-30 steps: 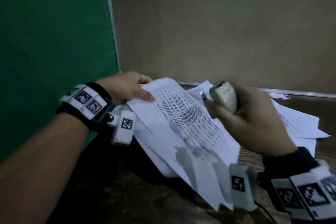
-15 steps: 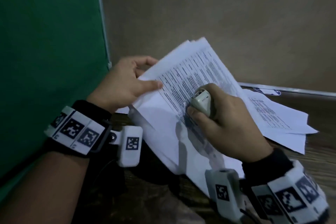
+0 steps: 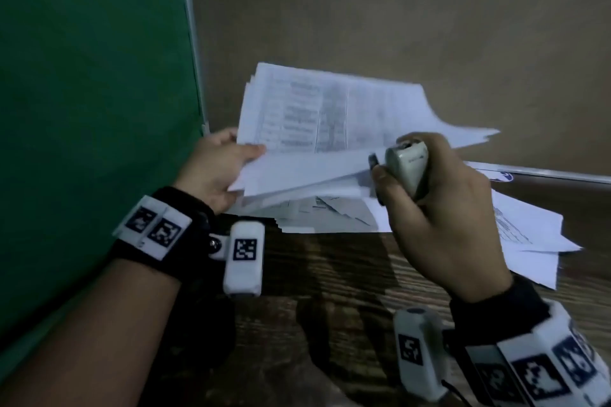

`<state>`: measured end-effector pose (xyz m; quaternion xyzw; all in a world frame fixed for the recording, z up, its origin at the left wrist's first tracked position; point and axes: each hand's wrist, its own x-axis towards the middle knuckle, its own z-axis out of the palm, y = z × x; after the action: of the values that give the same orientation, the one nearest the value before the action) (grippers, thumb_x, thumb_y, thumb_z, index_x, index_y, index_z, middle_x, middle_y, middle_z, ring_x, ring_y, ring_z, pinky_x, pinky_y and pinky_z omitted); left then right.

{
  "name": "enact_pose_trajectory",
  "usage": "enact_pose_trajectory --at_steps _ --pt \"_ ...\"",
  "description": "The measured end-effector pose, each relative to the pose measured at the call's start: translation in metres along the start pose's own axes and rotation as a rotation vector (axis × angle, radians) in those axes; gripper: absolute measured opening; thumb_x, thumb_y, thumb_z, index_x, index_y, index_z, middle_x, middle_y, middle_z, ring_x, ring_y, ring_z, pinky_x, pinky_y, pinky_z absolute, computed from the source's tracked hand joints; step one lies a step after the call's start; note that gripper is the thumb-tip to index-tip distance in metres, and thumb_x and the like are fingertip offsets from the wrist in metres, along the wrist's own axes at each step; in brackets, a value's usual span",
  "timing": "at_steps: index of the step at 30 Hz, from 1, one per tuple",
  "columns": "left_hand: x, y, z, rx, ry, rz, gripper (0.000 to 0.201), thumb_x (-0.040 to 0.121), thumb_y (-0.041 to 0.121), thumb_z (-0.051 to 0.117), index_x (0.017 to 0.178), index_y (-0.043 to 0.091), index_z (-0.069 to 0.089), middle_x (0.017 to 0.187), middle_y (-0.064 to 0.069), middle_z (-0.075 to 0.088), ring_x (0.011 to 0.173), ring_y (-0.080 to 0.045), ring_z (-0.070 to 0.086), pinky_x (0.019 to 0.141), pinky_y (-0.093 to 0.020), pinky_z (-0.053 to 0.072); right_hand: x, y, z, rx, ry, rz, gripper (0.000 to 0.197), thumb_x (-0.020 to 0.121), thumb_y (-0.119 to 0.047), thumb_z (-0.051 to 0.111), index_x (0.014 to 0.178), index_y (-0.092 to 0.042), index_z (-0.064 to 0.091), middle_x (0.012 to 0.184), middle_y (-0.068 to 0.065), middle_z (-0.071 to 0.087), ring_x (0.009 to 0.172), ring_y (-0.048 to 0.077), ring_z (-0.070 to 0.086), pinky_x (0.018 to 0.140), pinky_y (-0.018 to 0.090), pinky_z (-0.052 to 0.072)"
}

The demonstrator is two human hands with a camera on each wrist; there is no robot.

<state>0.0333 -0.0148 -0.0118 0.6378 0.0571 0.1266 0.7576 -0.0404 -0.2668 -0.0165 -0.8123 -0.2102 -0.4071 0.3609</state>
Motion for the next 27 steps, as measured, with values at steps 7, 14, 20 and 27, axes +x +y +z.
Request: enact_pose_trajectory --at_steps 7,14,20,27 --pt "-0.004 -0.046 -0.01 0.389 -0.149 0.004 0.018 0.09 -0.001 0.074 0.103 0.012 0.072 0.096 -0.015 0.08 0.085 -0.034 0.078 0.083 -0.046 0.062 -0.005 0.016 0.009 -0.135 -0.548 0.215 0.028 0.092 -0.043 0.066 0.086 -0.018 0.055 0.072 0.0 0.068 0.072 0.022 0.061 0.071 0.045 0.049" --pt "-0.028 -0.037 0.004 0.325 -0.423 0.051 0.028 0.09 -0.004 0.072 0.115 0.008 0.071 0.098 -0.016 0.08 0.079 -0.025 0.077 0.069 -0.035 0.063 -0.009 0.022 0.021 -0.082 -0.623 0.19 0.023 0.092 -0.039 0.07 0.09 -0.023 0.054 0.075 -0.002 0.069 0.075 0.02 0.061 0.07 0.041 0.049" --pt "-0.046 -0.026 0.015 0.325 -0.485 0.151 0.027 0.093 0.0 0.071 0.114 0.015 0.074 0.101 -0.017 0.08 0.096 -0.044 0.075 0.09 -0.057 0.06 -0.009 0.023 0.023 -0.087 -0.518 0.154 0.028 0.092 -0.046 0.069 0.087 -0.022 0.055 0.069 -0.001 0.068 0.071 0.023 0.062 0.067 0.04 0.048" --pt "-0.057 -0.019 0.023 0.266 -0.491 0.23 0.025 0.095 -0.001 0.066 0.107 0.017 0.078 0.103 -0.006 0.081 0.096 -0.025 0.078 0.087 -0.035 0.063 -0.01 0.027 0.025 -0.08 -0.454 0.022 0.027 0.092 -0.04 0.073 0.099 -0.024 0.054 0.068 -0.015 0.052 0.062 0.002 0.045 0.056 0.014 0.033"
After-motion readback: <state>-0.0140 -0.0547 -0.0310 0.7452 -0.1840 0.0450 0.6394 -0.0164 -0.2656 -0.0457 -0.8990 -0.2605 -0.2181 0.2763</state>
